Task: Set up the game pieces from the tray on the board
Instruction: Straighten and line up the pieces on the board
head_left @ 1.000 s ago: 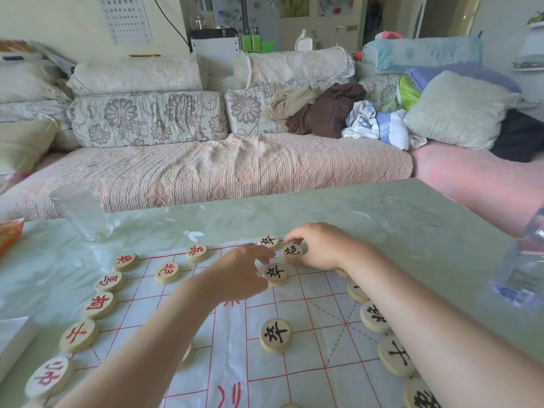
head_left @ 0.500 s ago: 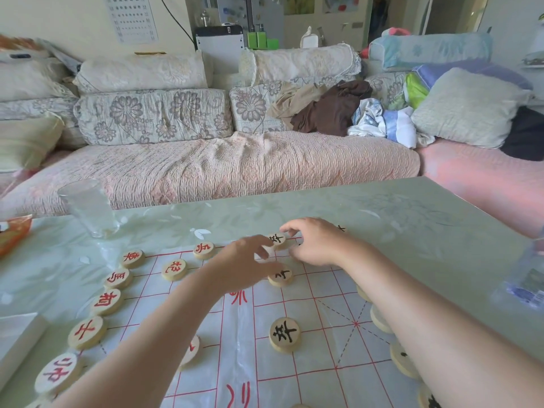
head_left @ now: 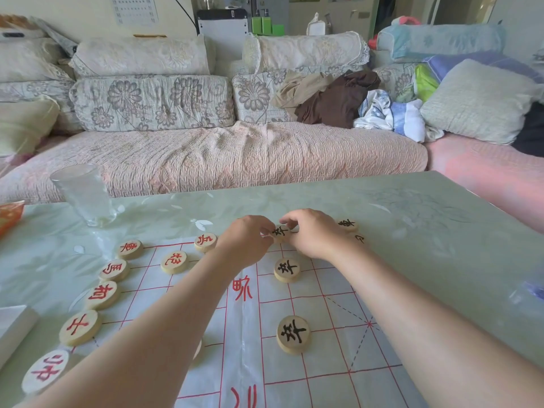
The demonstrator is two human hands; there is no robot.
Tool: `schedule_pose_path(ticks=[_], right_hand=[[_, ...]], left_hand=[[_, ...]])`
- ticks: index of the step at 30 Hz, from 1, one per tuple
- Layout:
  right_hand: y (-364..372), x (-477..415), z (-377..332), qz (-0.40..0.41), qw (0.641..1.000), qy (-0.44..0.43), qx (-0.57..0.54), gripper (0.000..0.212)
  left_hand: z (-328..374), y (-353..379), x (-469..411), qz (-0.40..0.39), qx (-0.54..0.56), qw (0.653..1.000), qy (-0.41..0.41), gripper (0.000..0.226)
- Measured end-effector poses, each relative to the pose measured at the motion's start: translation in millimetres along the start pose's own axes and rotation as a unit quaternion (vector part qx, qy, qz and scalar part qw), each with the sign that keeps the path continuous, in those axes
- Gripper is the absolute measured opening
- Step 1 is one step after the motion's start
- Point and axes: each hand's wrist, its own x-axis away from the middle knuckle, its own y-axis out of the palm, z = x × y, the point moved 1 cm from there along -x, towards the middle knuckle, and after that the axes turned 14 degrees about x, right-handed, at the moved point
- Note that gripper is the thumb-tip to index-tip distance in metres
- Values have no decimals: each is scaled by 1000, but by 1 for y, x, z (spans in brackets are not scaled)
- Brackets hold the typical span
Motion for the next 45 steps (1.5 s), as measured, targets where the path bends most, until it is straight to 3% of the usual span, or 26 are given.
schedule_pose_path(ticks=[9,16,20,23,31,34,40,45], right_hand=[[2,0,-9,4,999,-20,27,46],[-21,1,20,-17,998,9,-53,42],[-33,10,38,-78,996,-8,-47,53],[-32,20,40,-121,992,-25,-16,50],[-22,25,31,-91,995,-41,2,48],[-24,23,31,-102,994,-48,7,64],[-21,28,35,-71,997,-40,13,48],[-19,26,34,-69,996,-49,-15,49]], left_hand=[[-6,-2,-1,14,-5,1000,-9,24],[1,-2,2,20,-41,999,10,35],[3,0,9,65,-13,998,26,25],[6,3,20,27,-6,998,52,25],[13,6,43,-47,-13,997,56,32],[13,5,49,-66,-13,996,54,35],[10,3,54,-93,-13,994,52,42],[5,4,56,-98,-11,993,71,53]])
